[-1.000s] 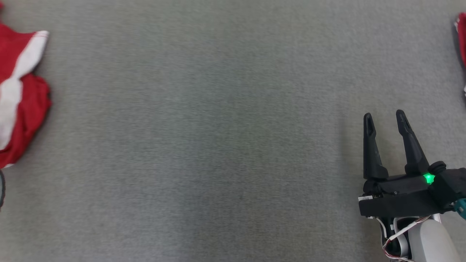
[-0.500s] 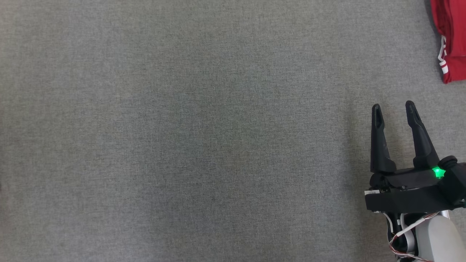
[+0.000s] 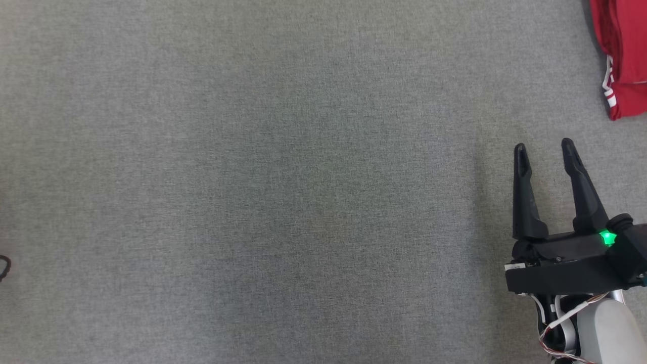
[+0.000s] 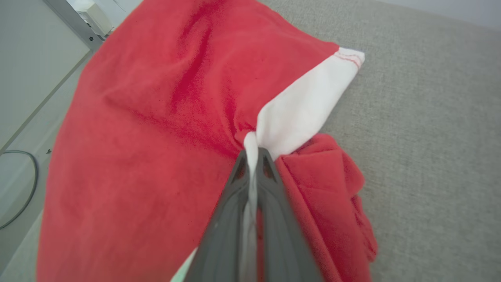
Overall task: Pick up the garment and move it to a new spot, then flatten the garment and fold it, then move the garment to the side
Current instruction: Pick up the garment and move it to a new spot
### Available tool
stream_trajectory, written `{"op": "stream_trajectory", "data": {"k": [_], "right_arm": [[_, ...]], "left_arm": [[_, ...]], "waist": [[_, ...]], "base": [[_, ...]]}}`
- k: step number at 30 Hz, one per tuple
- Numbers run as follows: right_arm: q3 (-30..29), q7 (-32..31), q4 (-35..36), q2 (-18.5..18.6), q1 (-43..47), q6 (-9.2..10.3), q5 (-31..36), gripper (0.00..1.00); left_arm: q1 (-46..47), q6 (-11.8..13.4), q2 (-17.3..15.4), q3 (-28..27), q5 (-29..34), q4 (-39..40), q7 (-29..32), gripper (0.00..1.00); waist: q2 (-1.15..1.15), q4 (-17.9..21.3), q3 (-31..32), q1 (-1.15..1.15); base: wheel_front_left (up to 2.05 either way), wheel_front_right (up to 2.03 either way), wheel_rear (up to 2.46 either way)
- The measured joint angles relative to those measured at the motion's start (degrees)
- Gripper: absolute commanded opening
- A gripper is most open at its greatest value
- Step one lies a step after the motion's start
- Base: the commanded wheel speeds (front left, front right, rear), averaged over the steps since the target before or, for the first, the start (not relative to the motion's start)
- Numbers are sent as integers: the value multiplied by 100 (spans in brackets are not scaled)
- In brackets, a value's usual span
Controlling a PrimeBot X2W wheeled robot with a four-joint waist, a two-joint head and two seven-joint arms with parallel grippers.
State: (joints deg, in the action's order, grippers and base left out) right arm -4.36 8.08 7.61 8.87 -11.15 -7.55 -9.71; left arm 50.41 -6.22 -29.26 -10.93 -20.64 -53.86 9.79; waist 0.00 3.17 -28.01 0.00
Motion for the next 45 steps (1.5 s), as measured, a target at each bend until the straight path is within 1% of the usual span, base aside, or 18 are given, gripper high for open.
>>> {"op": "stream_trajectory", "data": {"k": [4, 8, 13, 18, 20, 21, 23, 30, 32, 33, 34, 39, 42, 45], "right_arm": [[-2, 12, -67, -8, 5, 0, -16, 100], [44, 59, -200, -36, 19, 0, -82, 100], [144, 193, -477, -127, 38, 0, -155, 100], [197, 354, -768, -236, 66, 0, -230, 100], [229, 407, -865, -293, 79, 0, -259, 100], [229, 407, -865, -293, 79, 0, -259, 100], [259, 459, -970, -337, 87, 0, -314, 100], [356, 608, -1293, -475, 122, 0, -444, 100], [367, 625, -1384, -490, 131, 0, -488, 100], [385, 657, -1447, -510, 136, 0, -509, 100], [398, 662, -1477, -521, 136, 0, -534, 100], [391, 682, -1547, -548, 171, 0, -545, 100], [409, 683, -1567, -559, 179, 0, -580, 100], [435, 689, -1548, -569, 176, 0, -591, 100]], "left_arm": [[48, 16, 0, -2, 10, 79, -470, 0], [244, -26, 36, 85, 14, 367, -840, 0], [370, -69, 68, 446, 166, 902, -1098, 0], [451, -90, 86, 870, 297, 1588, -1170, 0], [543, -92, 136, 1040, 288, 1914, -1111, 0], [543, -92, 136, 1040, 288, 1914, -1111, 0], [629, -93, 194, 1223, 263, 2267, -1006, 0], [795, -130, 581, 1874, 88, 3471, -557, 0], [811, -130, 726, 2038, 54, 3733, -455, 0], [813, -130, 895, 2197, 37, 3931, -381, 0], [812, -130, 984, 2280, 30, 4029, -353, 0], [728, -81, 1440, 2658, 12, 4311, -281, 0], [547, -30, 1644, 2798, -21, 4351, -286, 0], [240, 20, 1764, 2910, -49, 4312, -335, 0]], "waist": [[0, -31, 115, 0], [0, -69, 294, 0], [0, -93, 571, 0], [0, -28, 869, 0], [0, 39, 973, -1], [0, 39, 973, -1], [0, 143, 1055, -1], [0, 640, 1249, 0], [0, 795, 1292, 0], [0, 954, 1332, 0], [0, 1035, 1353, 0], [0, 1410, 1447, 0], [0, 1600, 1485, 0], [0, 1749, 1510, 0]], "base": [[0, 0, 0], [0, 0, 0], [0, 0, 0], [0, 0, 0], [0, 0, 0], [0, 0, 0], [0, 0, 0], [0, 0, 0], [0, 0, 0], [0, 0, 0], [0, 0, 0], [0, 0, 0], [0, 0, 0], [0, 0, 0]]}}
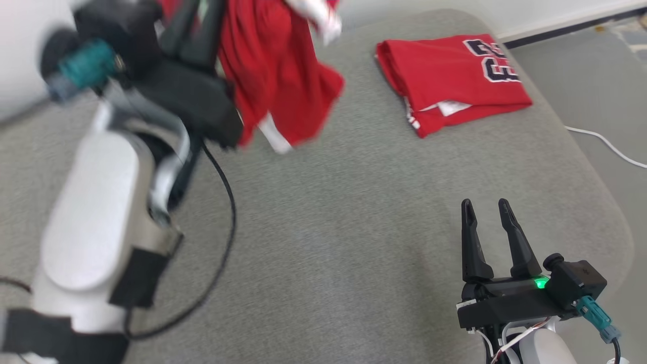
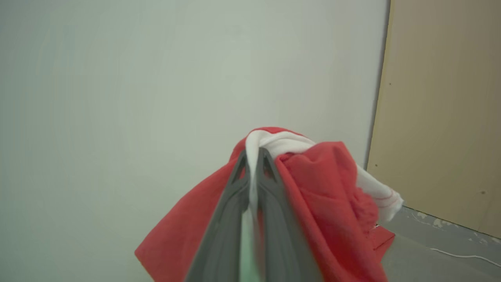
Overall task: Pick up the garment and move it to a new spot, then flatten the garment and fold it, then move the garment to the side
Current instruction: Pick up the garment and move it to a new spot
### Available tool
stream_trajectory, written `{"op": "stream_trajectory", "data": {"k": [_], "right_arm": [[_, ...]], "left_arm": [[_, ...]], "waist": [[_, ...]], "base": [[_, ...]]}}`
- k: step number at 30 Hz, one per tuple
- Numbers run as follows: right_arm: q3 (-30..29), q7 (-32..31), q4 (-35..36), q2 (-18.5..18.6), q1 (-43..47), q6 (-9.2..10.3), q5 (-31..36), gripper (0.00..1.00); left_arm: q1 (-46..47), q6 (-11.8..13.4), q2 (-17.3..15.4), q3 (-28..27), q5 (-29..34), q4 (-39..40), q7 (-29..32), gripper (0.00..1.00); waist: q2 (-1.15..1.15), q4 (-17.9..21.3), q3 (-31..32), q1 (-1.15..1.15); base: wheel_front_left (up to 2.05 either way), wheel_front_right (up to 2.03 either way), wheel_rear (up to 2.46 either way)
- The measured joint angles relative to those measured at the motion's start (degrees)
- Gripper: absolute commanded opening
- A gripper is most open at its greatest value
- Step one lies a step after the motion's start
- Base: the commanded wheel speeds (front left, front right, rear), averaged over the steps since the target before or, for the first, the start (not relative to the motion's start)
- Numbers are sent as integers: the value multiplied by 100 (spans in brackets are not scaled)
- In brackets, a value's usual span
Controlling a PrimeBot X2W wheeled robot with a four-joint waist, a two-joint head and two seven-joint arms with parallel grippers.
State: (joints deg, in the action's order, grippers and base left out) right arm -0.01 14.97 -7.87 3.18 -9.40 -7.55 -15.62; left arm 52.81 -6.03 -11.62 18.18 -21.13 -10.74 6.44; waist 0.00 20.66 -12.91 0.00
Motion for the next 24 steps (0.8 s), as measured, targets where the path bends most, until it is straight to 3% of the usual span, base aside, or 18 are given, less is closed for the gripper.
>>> {"op": "stream_trajectory", "data": {"k": [15, 16, 17, 18, 24], "right_arm": [[54, 1, 24, -13, 10, 0, -37, 100], [63, 1, 13, -14, 10, 0, -42, 100], [68, 1, 3, -15, 10, 0, -45, 100], [79, 1, -7, -14, 9, 0, -51, 100], [90, 1, -25, -18, 9, 0, -47, 100]], "left_arm": [[-2138, 211, 232, 309, -193, -1095, -747, 0], [-2197, 198, 254, 359, -192, -1179, -791, 24], [-2233, 192, 260, 439, -146, -1255, -827, 55], [-2251, 169, 253, 537, -48, -1328, -886, 100], [-2251, 121, 408, 659, -5, -1369, -1321, 100]], "waist": [[0, 141, -3, 0], [0, 122, 1, 0], [0, 102, 8, 0], [0, 81, 17, 0], [0, -72, 140, 1]], "base": [[0, 0, 0], [0, 0, 0], [0, 0, 0], [0, 0, 0], [0, 0, 0]]}}
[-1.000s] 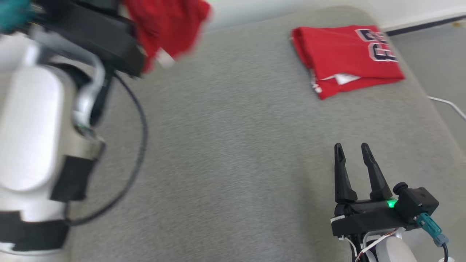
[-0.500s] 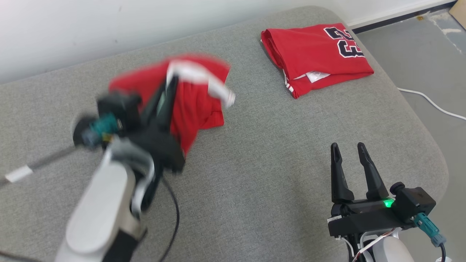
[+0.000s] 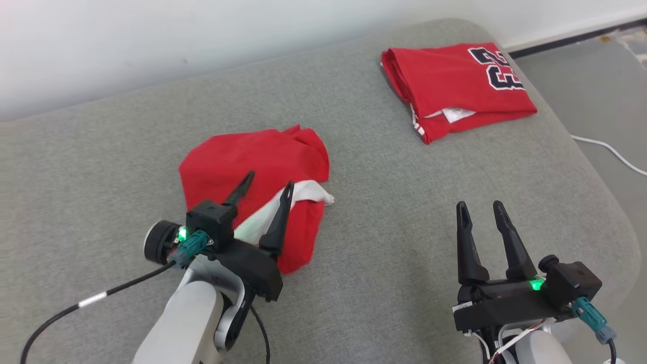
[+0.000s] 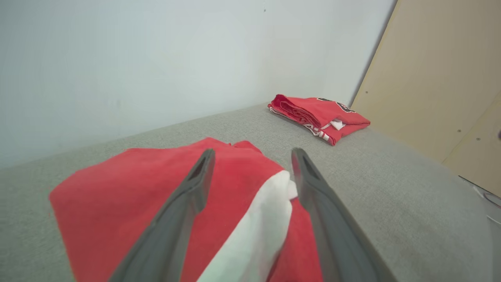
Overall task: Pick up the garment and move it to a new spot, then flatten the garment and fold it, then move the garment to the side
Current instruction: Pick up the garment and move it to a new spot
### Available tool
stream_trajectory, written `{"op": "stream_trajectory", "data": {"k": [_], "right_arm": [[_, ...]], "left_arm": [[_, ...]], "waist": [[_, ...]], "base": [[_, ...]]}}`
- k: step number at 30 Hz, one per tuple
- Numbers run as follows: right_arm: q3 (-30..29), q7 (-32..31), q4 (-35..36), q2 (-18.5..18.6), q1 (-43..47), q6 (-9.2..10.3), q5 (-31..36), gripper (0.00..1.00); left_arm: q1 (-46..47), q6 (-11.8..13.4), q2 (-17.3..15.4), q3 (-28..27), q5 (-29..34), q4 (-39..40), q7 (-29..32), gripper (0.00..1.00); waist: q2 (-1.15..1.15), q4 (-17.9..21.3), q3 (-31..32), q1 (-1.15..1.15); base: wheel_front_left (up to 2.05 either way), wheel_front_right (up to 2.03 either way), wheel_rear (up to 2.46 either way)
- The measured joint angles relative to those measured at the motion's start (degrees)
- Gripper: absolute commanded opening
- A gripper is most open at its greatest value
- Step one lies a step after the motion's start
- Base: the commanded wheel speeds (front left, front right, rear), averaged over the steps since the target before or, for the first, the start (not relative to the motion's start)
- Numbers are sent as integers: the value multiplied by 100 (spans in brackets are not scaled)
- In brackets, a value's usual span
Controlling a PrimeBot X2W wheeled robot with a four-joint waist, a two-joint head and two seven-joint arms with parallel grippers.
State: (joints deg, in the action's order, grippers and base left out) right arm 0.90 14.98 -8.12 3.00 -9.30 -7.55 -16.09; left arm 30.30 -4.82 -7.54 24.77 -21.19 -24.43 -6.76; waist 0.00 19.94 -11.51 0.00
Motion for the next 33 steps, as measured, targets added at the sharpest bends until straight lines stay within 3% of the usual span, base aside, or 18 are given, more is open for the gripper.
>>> {"op": "stream_trajectory", "data": {"k": [7, 23, 33], "right_arm": [[-81, 0, 10, 4, 133, 0, 103, 100], [-222, -10, 49, 76, 352, 0, 167, 100], [-264, -10, -12, 97, 539, 0, 156, 100]], "left_arm": [[9, 155, -92, -218, -10, 389, -477, 100], [-1430, 645, -996, -1265, -51, 1336, -811, 100], [-2759, 737, -918, -2036, -55, 2014, -827, 100]], "waist": [[0, -296, 247, 0], [0, -1175, 750, -1], [0, -1448, 981, -1]], "base": [[0, 0, 0], [0, 0, 0], [0, 0, 0]]}}
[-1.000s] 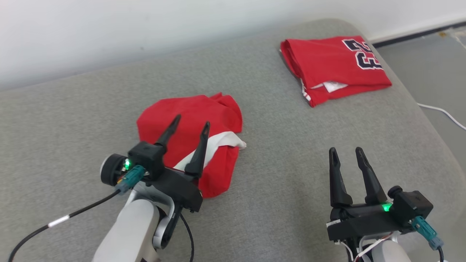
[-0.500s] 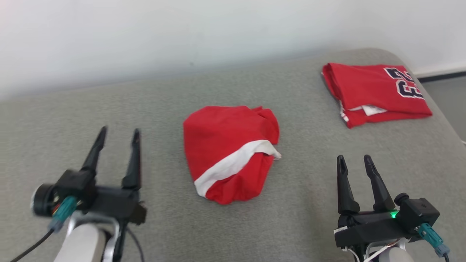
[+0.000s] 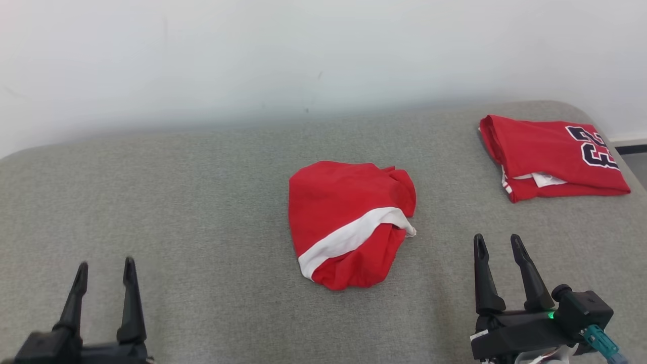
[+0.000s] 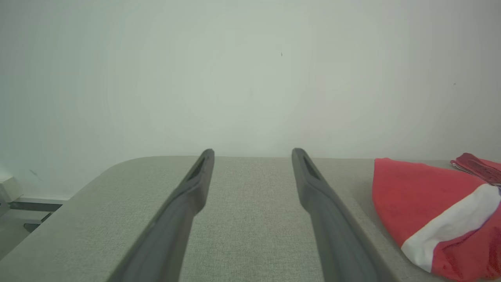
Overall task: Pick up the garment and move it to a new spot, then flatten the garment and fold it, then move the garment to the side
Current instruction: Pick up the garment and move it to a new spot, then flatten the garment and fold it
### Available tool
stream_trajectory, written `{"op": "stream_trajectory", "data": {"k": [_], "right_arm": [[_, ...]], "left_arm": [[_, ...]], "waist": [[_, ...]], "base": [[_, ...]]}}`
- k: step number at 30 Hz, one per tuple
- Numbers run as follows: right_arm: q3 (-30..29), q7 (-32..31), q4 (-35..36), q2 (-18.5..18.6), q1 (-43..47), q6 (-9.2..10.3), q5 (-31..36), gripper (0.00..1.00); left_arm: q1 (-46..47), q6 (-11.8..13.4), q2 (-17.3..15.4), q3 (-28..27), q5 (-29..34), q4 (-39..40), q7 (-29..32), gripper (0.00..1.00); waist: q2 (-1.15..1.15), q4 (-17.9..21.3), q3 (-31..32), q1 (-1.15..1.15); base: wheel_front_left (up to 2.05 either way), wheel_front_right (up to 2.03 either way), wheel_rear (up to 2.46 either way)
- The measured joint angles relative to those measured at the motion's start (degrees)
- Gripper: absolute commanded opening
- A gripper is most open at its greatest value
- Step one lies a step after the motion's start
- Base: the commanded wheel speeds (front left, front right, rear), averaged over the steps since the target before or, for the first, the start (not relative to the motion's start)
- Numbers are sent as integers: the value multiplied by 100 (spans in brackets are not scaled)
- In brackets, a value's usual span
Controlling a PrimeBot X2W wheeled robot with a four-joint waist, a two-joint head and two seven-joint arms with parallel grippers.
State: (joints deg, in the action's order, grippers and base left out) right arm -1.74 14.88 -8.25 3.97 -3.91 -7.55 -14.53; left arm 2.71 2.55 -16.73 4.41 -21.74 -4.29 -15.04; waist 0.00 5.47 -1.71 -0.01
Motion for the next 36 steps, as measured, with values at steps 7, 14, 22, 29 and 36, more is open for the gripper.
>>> {"op": "stream_trajectory", "data": {"k": [7, 14, 22, 29, 36], "right_arm": [[-11, -25, -80, 40, 109, 0, -1, 100], [47, -59, -185, 80, 165, 0, -2, 100], [101, -57, -282, 123, 186, 0, -18, 100], [164, -55, -328, 118, 183, 0, -8, 100], [176, -47, -361, 124, 174, 0, -9, 100]], "left_arm": [[-403, -60, 240, -270, 181, 74, 0, 100], [-545, -315, 352, -419, 399, 13, 0, 100], [-603, -457, 513, -594, 561, -85, 0, 100], [-605, -515, 630, -712, 730, -137, 0, 100], [-604, -610, 714, -823, 817, -177, 0, 100]], "waist": [[0, -159, 63, 0], [0, -274, 97, 0], [0, -305, 16, 1], [0, -293, -40, 1], [0, -289, -39, 1]], "base": [[0, 0, 0], [0, 0, 0], [0, 0, 0], [0, 0, 0], [0, 0, 0]]}}
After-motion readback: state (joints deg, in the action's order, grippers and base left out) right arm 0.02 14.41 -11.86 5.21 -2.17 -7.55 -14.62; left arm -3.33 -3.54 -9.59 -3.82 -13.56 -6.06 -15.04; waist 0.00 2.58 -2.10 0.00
